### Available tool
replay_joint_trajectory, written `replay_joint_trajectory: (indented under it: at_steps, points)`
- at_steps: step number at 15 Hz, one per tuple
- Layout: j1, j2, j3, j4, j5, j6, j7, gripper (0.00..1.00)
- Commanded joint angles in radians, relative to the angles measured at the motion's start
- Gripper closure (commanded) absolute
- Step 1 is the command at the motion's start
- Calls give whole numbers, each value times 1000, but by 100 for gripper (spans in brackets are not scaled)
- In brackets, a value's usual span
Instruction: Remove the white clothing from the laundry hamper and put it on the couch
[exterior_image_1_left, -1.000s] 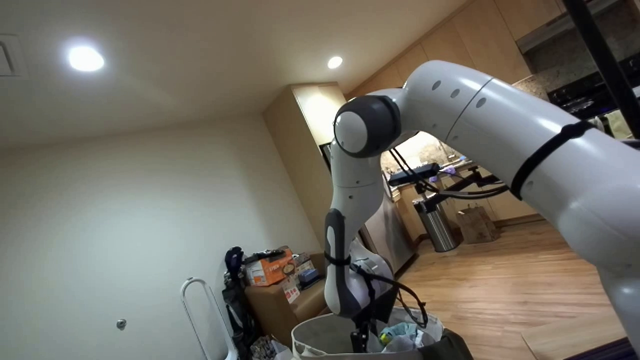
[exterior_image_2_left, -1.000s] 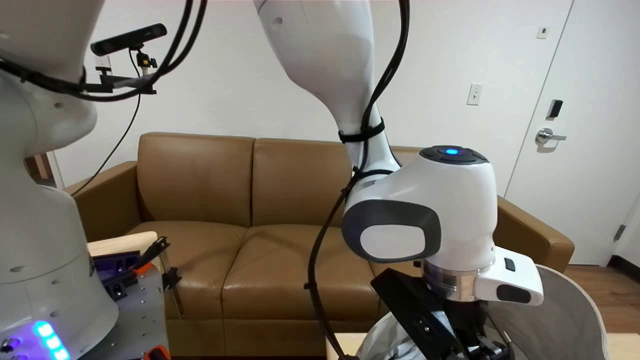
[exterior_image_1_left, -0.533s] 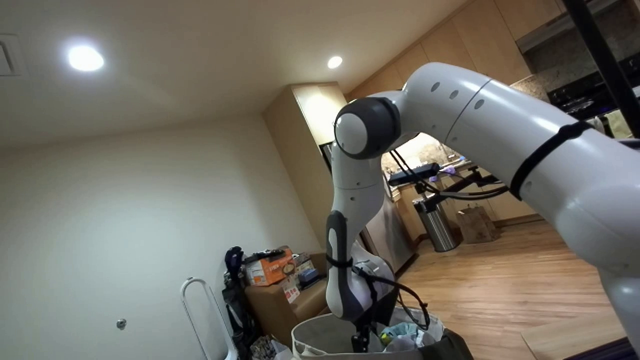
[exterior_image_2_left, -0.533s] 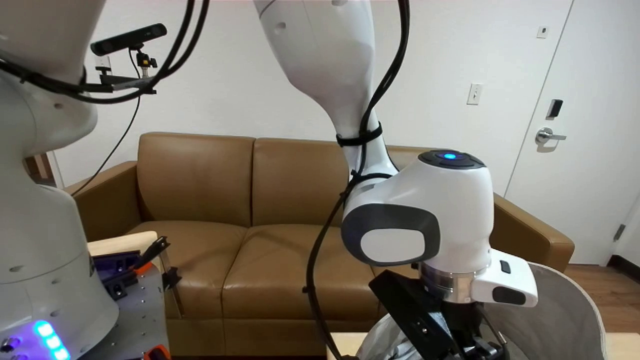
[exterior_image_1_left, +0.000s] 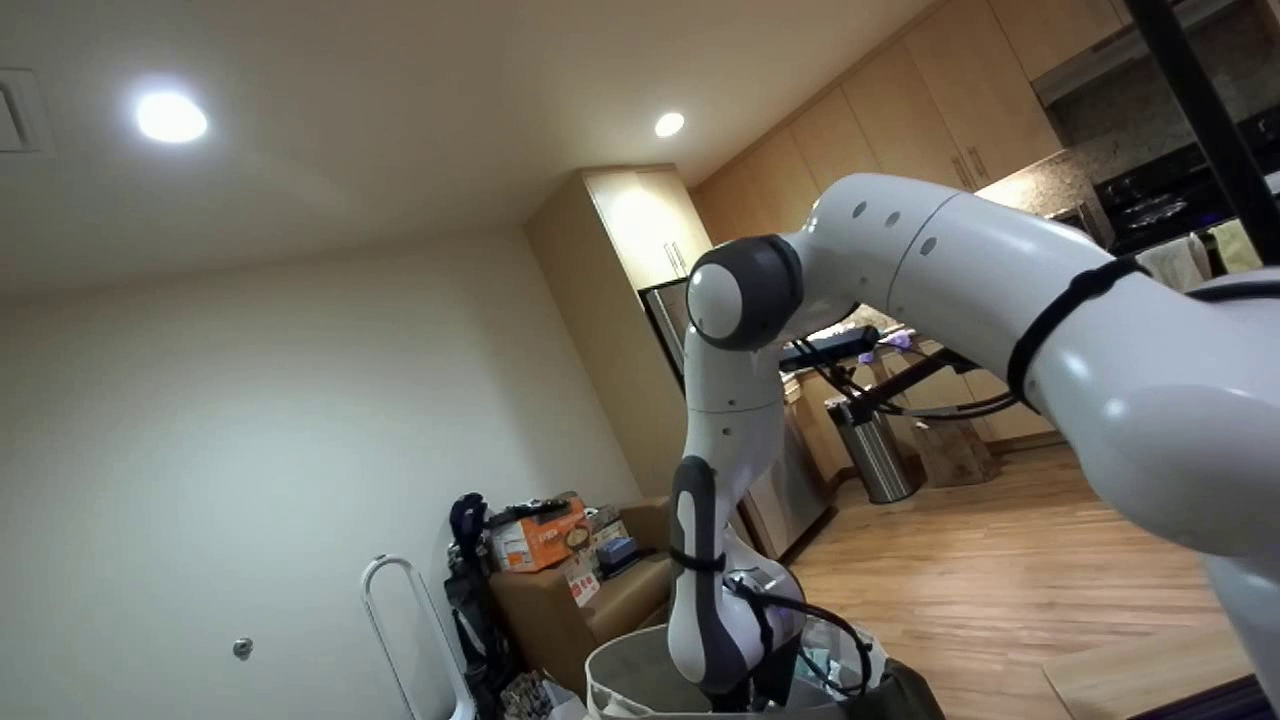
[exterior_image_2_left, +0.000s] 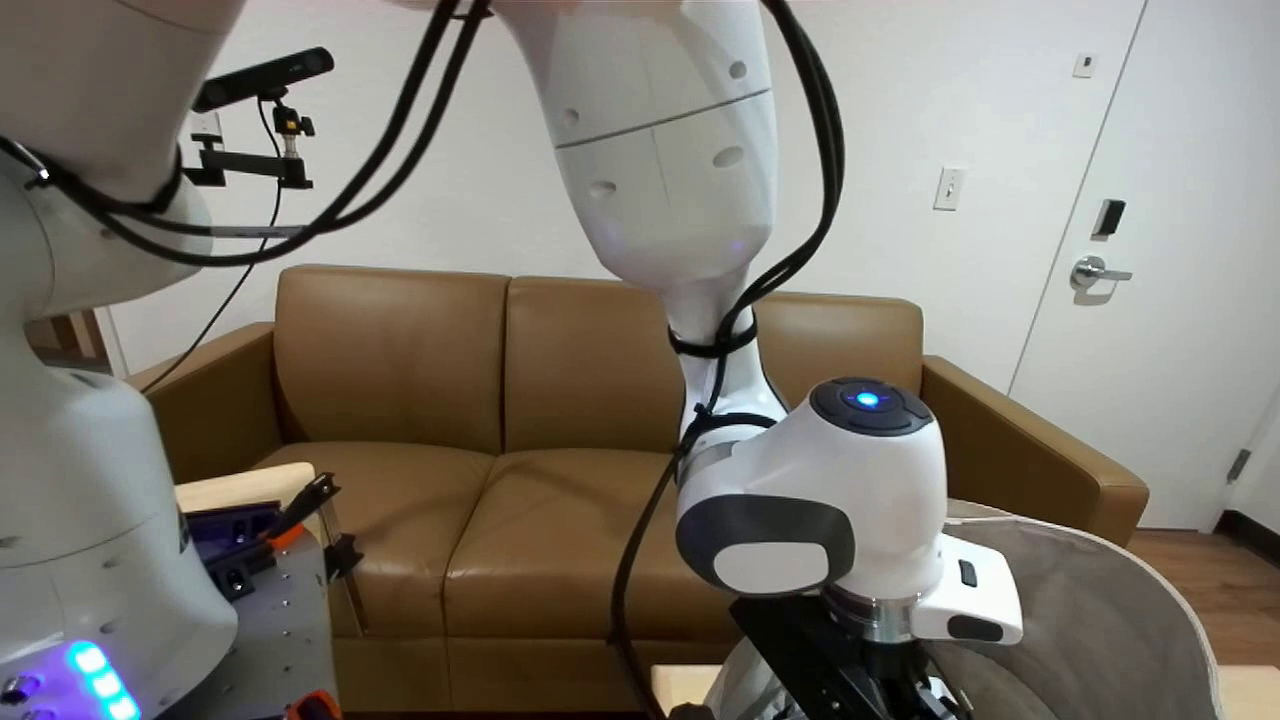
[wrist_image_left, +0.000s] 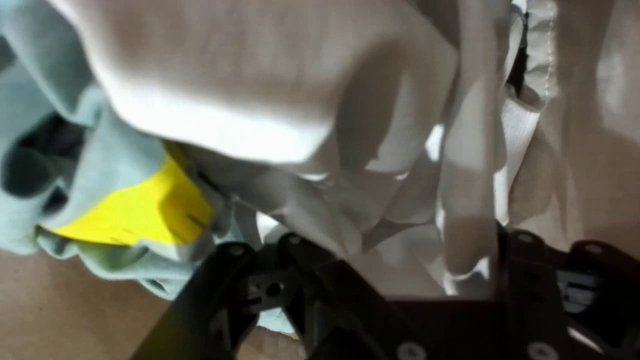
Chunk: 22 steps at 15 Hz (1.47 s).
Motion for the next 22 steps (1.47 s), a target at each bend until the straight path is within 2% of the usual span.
replay_joint_trajectory:
  at_steps: [1, 5, 6, 7, 8, 10, 12, 15, 16, 17, 18, 20, 22]
  points:
    - [-65, 21, 50, 17, -51, -8, 57, 61]
    - [-50, -12, 15, -5, -54, -21, 103, 87]
    - [-80, -19, 44, -5, -55, -53, 95, 90]
    - [-75, -29, 35, -4, -53, -67, 100, 92]
    - [-103, -44, 65, 0, -45, -105, 91, 93]
    - [-117, -84, 84, 9, -30, -138, 81, 94]
    - [-147, -149, 126, 22, -11, -190, 61, 91]
    - [-147, -250, 155, 51, 14, -212, 39, 91]
    - [-181, -282, 209, 62, 44, -254, 3, 91]
    - [-155, -325, 195, 62, 54, -253, 6, 92]
    - [-190, -363, 251, 68, 97, -306, -46, 91]
    - [-181, -447, 249, 93, 192, -463, -91, 91]
    - [-126, -422, 137, 96, 257, -568, -98, 92]
